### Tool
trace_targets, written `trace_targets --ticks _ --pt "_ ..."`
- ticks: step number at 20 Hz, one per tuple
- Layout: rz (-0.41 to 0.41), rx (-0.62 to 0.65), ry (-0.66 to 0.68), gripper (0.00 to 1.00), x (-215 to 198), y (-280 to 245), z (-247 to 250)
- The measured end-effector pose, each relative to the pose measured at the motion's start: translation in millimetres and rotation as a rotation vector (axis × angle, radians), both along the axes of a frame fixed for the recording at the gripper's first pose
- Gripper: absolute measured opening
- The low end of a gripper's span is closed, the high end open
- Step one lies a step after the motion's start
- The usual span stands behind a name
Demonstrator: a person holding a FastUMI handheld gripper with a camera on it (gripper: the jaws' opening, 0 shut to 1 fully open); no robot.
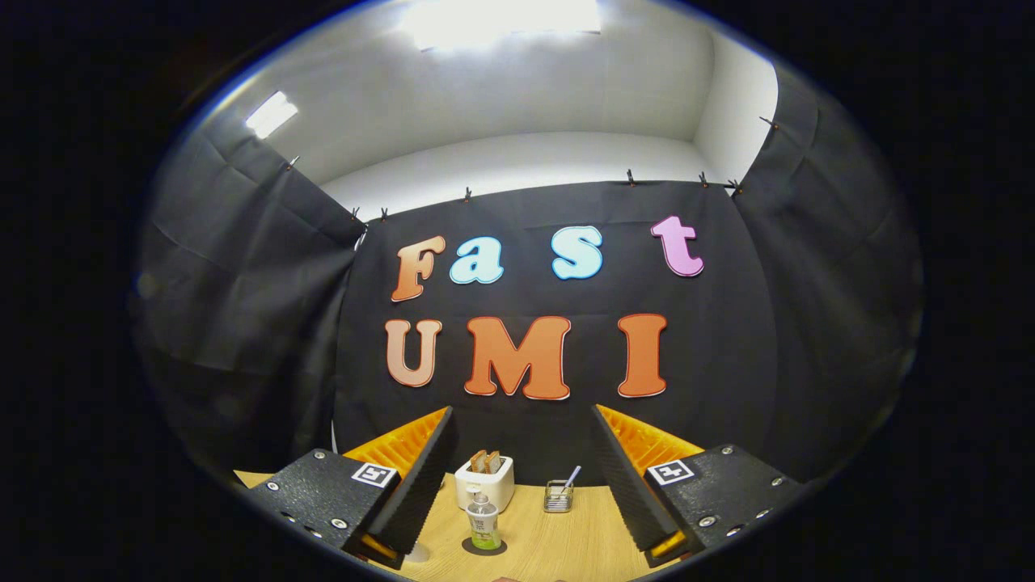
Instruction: Take the bottle from table, then pour the juice into the cup, finally place the bottle on the coaster
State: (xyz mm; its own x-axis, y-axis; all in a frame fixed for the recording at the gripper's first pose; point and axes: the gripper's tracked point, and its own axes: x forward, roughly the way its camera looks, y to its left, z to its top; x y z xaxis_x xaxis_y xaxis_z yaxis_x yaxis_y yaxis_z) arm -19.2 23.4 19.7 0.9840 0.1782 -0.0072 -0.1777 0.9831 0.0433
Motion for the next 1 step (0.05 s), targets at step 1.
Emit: trace_targets --ticks 1 --pt "-0.003 -0.006 -0.003 0.97 -1.5 1.0 1.1"
